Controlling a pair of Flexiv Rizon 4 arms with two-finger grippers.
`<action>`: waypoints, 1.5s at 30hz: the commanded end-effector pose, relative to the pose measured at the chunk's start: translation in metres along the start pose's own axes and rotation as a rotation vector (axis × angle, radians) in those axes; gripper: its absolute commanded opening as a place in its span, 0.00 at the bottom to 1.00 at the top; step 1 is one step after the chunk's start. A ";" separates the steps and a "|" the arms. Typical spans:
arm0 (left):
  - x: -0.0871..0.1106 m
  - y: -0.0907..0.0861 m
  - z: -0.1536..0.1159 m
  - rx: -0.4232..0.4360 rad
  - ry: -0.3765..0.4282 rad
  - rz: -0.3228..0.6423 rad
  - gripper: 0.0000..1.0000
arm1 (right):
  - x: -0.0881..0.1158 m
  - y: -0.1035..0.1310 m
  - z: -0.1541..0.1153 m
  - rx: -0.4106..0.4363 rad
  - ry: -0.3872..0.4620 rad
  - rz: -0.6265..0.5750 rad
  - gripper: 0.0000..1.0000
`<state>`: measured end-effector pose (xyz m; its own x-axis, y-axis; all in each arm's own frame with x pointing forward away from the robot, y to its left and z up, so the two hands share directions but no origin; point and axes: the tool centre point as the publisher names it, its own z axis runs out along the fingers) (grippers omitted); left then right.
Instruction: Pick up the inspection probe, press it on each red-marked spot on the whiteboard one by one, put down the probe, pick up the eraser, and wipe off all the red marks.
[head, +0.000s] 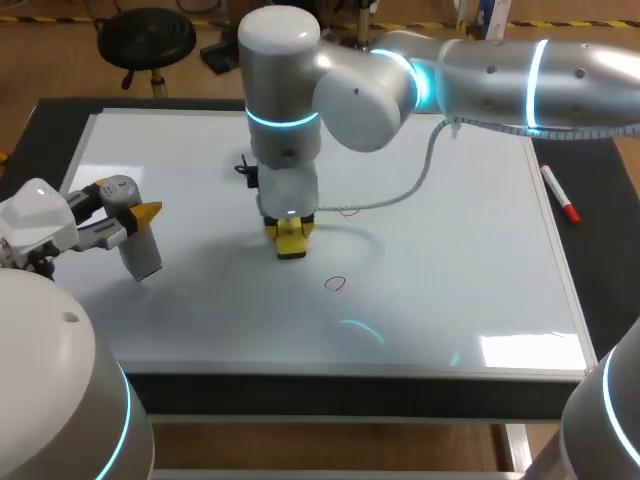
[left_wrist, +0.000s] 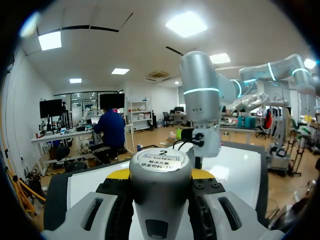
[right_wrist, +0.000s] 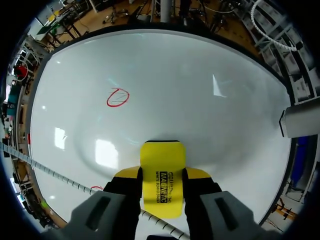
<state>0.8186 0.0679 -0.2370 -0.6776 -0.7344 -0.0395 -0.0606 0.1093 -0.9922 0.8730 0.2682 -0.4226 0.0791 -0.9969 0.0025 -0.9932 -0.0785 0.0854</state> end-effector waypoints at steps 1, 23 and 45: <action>0.001 -0.001 0.002 0.000 -0.005 0.002 0.00 | 0.024 0.004 0.005 0.007 -0.005 0.008 0.00; 0.001 -0.001 0.002 0.000 -0.005 0.002 0.00 | 0.049 -0.002 -0.026 0.016 -0.018 0.032 0.00; 0.001 -0.001 0.002 0.000 -0.005 0.002 0.00 | 0.207 -0.020 -0.055 0.031 -0.039 0.426 0.00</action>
<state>0.8185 0.0678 -0.2364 -0.6782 -0.7338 -0.0394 -0.0616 0.1102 -0.9920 0.9253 0.1010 -0.3753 -0.3240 -0.9456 0.0287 -0.9440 0.3251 0.0564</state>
